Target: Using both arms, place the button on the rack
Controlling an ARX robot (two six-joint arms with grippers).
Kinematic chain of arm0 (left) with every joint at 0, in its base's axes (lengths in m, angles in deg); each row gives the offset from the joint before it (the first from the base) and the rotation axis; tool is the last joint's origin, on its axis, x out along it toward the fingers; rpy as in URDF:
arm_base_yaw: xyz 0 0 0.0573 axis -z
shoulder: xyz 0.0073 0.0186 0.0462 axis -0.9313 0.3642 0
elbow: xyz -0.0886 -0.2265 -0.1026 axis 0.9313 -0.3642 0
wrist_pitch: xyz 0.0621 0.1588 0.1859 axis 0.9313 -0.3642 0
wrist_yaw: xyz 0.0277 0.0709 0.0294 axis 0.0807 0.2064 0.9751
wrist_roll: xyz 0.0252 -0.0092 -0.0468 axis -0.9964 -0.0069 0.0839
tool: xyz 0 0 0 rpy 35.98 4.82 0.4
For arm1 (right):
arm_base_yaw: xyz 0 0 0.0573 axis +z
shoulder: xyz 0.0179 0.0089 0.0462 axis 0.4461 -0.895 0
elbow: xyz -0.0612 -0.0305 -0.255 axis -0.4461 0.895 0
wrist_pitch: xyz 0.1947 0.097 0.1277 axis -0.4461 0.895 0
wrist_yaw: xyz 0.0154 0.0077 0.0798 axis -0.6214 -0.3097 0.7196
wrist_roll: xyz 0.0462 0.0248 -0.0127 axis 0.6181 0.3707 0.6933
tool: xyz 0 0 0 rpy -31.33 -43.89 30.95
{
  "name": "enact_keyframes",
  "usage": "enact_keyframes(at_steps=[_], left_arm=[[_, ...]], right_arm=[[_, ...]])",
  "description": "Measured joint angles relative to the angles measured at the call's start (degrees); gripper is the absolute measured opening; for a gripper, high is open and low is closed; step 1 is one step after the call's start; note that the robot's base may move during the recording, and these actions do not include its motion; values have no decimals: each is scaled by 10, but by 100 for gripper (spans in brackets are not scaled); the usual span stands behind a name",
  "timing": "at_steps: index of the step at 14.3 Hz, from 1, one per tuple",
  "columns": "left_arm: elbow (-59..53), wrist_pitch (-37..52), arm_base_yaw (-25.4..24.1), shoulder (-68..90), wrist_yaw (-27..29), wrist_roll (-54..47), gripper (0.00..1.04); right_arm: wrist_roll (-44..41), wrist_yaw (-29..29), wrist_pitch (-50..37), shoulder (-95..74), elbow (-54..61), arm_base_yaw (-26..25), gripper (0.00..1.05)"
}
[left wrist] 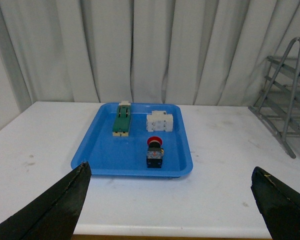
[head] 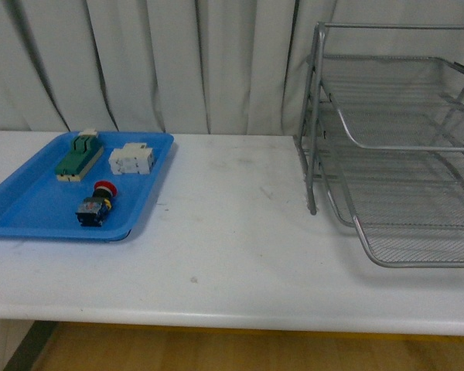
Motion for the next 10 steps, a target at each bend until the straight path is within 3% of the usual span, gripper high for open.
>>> enact_keyframes(at_steps=[1,6,7,8,9,10], left_arm=[[0,0,0,0,0,0,98],[0,0,0,0,0,0,98],[25,-82,-12,18,-33,19,98],[94,-175,-40,136,-80,79,98],[117,-122,-28,202,-86,94,98],[149,-12,-15,313,-88,98,98]], right_arm=[[0,0,-1,0,0,0,2],[0,0,-1,0,0,0,65],[0,0,-1,0,0,0,78],[0,0,-2,0,0,0,94],[0,0,-1,0,0,0,100],[0,0,-1,0,0,0,98]])
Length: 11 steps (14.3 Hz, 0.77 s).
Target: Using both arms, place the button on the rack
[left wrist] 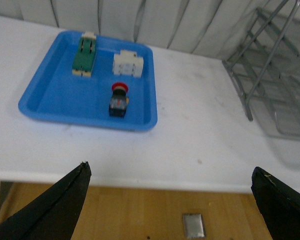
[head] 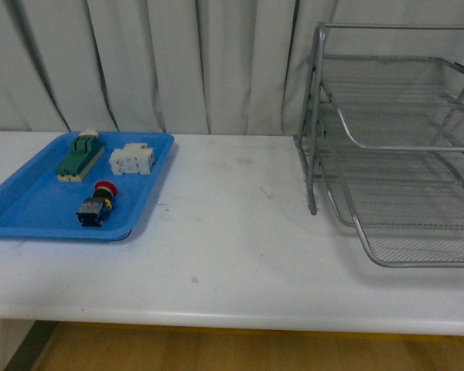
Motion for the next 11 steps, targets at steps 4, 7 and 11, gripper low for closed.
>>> enact_keyframes(at_steps=[4,7,11], left_arm=[[252,194,45,562,56,-35,98],[446,116,48,800,68,-38,98],[558,67,36,871,61,-56,98]], right_arm=[[0,0,0,0,0,0,98],[0,0,0,0,0,0,98],[0,0,0,0,0,0,98]])
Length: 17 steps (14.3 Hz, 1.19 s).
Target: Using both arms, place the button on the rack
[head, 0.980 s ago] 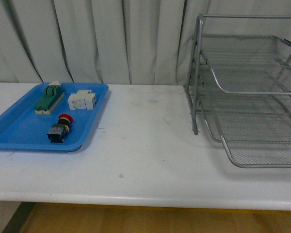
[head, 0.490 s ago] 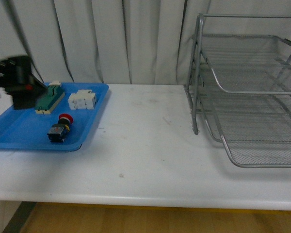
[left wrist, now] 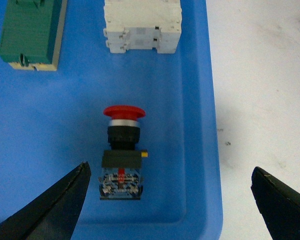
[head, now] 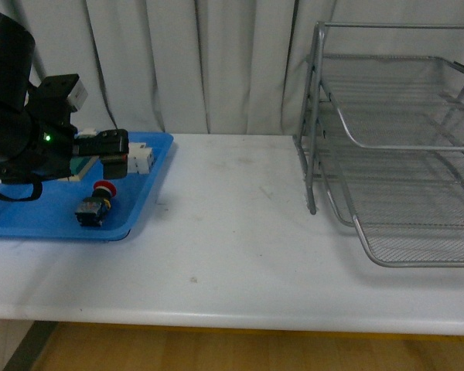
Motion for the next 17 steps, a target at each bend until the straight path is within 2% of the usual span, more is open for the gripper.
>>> enact_keyframes(at_steps=[2,6,16,17], left_arm=[[49,-36,-10,28,-1,-22,98],[73,-82,-29,63,-22,-82,98],[112,-74,-47,139,-15,-122,98],[114,-73,-47,141,-13,-122,91]], right_arm=[[0,0,0,0,0,0,98],[0,0,0,0,0,0,98],[0,0,0,0,0,0,98],[0,0,0,0,0,0,98]])
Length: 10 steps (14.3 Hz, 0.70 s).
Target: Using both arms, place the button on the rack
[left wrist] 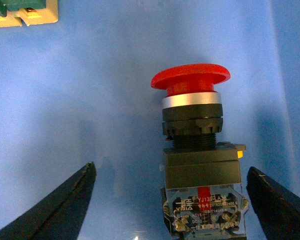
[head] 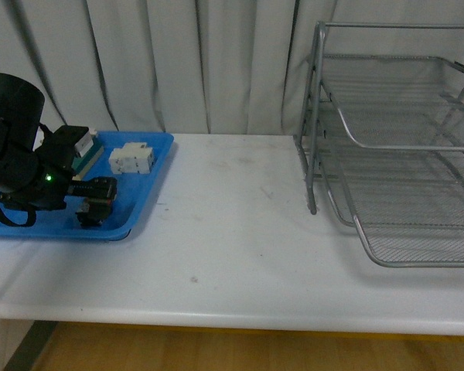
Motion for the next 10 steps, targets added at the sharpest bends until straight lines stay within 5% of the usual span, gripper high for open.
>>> enact_keyframes(at_steps=[3,4,10], left_arm=[[10,4,3,11,5,0,43],[12,5,5,12,5,1,37],[-102,61,12,-133,-40,22,36]], right_arm=[[0,0,0,0,0,0,98],[0,0,0,0,0,0,98],[0,0,0,0,0,0,98]])
